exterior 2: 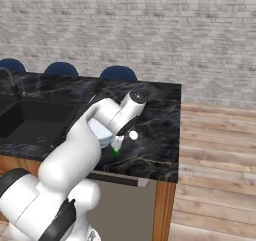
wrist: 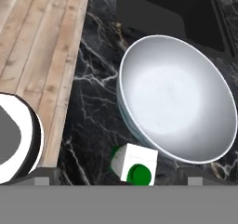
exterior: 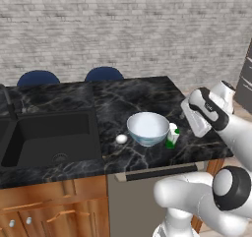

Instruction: Gather the eggs and milk located in the vicinity of the sink area and place them right next to the bowl.

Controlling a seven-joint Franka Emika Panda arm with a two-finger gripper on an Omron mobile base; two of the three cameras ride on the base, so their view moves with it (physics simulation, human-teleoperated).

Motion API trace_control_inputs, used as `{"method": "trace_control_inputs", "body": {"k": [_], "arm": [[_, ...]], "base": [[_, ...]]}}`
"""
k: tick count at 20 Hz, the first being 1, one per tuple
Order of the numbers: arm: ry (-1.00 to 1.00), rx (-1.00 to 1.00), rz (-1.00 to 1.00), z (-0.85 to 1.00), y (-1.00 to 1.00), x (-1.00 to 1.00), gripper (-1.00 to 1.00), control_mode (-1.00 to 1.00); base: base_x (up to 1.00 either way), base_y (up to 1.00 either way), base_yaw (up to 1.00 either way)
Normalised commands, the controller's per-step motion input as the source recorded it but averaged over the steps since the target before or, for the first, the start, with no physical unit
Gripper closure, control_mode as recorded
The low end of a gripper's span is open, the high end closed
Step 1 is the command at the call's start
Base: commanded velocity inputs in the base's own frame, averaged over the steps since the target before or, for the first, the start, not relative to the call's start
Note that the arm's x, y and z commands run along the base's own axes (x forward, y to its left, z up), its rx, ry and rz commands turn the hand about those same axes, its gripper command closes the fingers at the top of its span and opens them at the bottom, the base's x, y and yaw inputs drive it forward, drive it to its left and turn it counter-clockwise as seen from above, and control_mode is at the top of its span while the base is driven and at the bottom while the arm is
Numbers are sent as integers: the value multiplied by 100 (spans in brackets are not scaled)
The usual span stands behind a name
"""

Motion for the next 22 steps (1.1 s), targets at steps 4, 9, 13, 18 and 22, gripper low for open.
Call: {"method": "trace_control_inputs", "body": {"k": [4,9,13,18,22], "arm": [[-2,-7,5,28,-13,-23,-100,-100],[-6,-12,6,24,-3,-27,-100,-100],[-11,-13,6,27,0,-33,-100,-100],[-13,-10,6,27,0,-27,-100,-100],[-11,-5,1,3,-15,-3,-100,-100]], "base": [[0,0,0],[0,0,0],[0,0,0],[0,0,0],[0,0,0]]}}
